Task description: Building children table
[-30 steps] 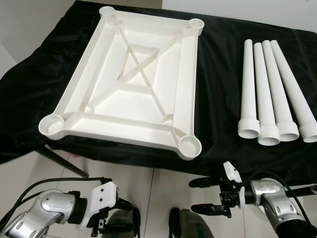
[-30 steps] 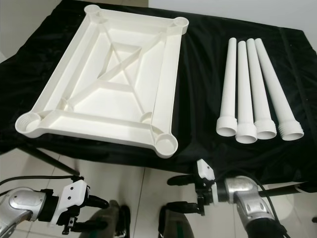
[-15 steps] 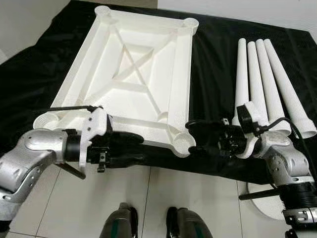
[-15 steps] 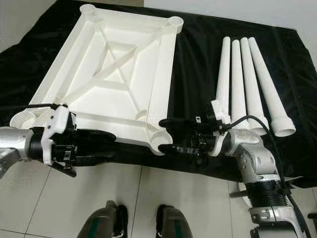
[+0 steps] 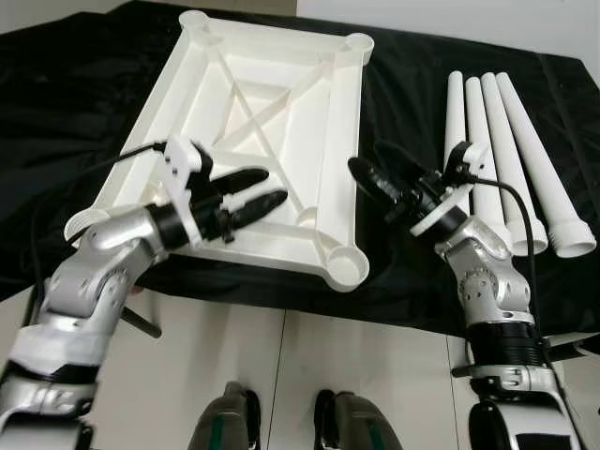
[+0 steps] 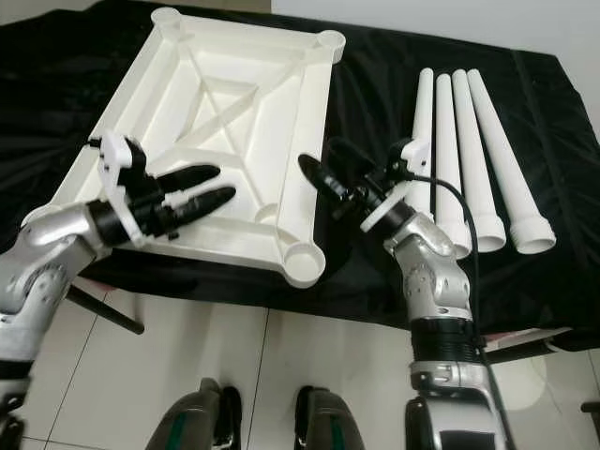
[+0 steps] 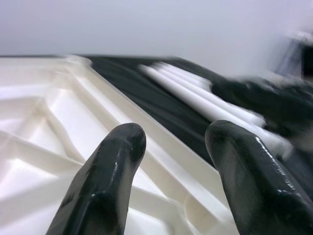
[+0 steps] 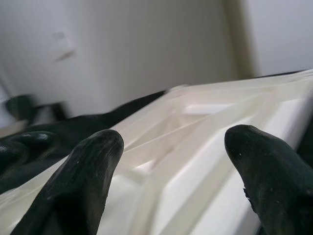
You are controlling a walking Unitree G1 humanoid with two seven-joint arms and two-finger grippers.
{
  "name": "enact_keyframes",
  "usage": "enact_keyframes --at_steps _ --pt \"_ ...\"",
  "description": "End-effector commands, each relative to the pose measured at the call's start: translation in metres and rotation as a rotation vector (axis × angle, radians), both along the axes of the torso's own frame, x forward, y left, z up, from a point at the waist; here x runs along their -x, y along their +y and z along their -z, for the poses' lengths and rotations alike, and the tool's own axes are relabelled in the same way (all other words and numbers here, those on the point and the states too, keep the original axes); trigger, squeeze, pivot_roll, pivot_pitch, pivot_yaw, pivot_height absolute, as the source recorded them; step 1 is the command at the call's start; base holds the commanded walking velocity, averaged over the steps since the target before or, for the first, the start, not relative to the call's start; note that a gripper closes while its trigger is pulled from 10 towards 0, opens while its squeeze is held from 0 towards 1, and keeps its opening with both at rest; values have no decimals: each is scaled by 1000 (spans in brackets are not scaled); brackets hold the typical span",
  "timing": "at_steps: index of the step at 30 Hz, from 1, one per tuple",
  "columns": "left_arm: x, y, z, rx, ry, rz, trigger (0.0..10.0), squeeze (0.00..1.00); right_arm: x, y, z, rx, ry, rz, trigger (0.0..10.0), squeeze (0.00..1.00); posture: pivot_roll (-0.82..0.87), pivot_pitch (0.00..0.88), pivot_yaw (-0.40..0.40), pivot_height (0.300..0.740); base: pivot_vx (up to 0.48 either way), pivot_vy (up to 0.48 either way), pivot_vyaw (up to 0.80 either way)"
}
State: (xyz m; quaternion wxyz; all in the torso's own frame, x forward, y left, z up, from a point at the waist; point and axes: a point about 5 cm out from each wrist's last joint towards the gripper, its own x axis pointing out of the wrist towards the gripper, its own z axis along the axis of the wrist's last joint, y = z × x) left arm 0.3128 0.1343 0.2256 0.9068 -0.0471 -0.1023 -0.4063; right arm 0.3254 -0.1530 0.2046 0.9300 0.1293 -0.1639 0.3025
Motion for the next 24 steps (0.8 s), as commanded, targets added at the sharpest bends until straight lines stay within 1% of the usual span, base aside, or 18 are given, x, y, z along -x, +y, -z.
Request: enact_keyframes --at_steps 1,2,3,4,6,7,9,11,12,14,15,16,18,20,21,22,23,24 --pt "-12 8 4 32 43 -174 10000 0 -3 -6 -5 -11 -6 129 10000 0 27 78 5 740 0 0 0" --pt "-12 8 4 32 43 -174 10000 0 -3 -6 -5 -11 -6 129 10000 0 27 78 5 740 0 0 0" --pt "-17 10 4 24 47 -255 10000 0 -7 -7 -4 25 0 199 10000 0 33 77 2 740 0 0 0" --pt "-17 10 4 24 47 -255 10000 0 -7 -7 -4 25 0 199 10000 0 33 77 2 740 0 0 0" --pt "-23 12 7 35 56 -359 10000 0 -15 -10 -3 69 2 325 10000 0 43 69 -6 740 0 0 0" --pt "-23 12 7 35 56 -359 10000 0 -15 -10 -3 69 2 325 10000 0 43 69 -6 740 0 0 0" --pt "-25 10 12 30 53 -423 10000 0 -20 -11 -5 79 -10 442 10000 0 46 64 -8 740 0 0 0" --pt "-25 10 12 30 53 -423 10000 0 -20 -11 -5 79 -10 442 10000 0 46 64 -8 740 0 0 0" --pt "-28 10 17 54 44 -515 10000 0 -20 -5 -3 56 -7 487 10000 0 53 50 -5 740 0 0 0" --pt "-28 10 17 54 44 -515 10000 0 -20 -5 -3 56 -7 487 10000 0 53 50 -5 740 0 0 0" --pt "-28 11 21 71 47 -576 10000 0 -18 -2 0 38 -1 508 10000 0 52 47 1 740 0 0 0" --pt "-28 11 21 71 47 -576 10000 0 -18 -2 0 38 -1 508 10000 0 52 47 1 740 0 0 0" --pt "-28 14 28 107 54 -659 10000 0 -13 5 7 61 -1 542 10000 0 49 42 5 740 0 0 0" --pt "-28 17 29 107 38 -692 10000 0 -11 8 14 95 16 547 10000 0 55 42 -5 740 0 0 0" --pt "-28 17 29 107 38 -692 10000 0 -11 8 14 95 16 547 10000 0 55 42 -5 740 0 0 0" --pt "-28 16 29 94 34 -665 10000 0 -10 8 17 116 23 550 10000 0 61 44 -8 740 0 0 0" --pt "-28 18 27 79 9 -678 10000 0 -9 7 19 120 29 543 10000 0 64 44 -8 740 0 0 0" --pt "-28 18 27 79 9 -678 10000 0 -9 7 19 120 29 543 10000 0 64 44 -8 740 0 0 0"
